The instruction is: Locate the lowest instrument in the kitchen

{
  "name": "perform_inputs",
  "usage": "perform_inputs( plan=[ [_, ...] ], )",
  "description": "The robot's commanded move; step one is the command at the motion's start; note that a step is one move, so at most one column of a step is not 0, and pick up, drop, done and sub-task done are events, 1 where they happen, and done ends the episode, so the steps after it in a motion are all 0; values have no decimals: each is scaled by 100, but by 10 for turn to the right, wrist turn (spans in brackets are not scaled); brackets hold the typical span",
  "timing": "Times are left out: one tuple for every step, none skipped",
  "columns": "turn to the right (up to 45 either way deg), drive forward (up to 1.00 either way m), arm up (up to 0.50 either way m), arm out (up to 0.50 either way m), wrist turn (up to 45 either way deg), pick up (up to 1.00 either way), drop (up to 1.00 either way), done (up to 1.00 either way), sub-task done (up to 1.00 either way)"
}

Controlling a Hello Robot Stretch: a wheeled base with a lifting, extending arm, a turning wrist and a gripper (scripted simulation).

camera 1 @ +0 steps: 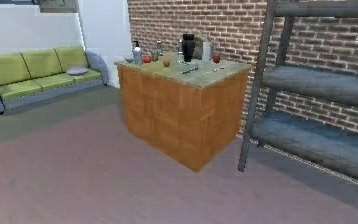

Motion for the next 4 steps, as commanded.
perform_inputs(
  plan=[
    [-240,0,0,0,0,0,0,0,0],
    [0,100,0,0,0,0,0,0,0],
    [0,70,0,0,0,0,0,0,0],
    [450,0,0,0,0,0,0,0,0]
  ],
)
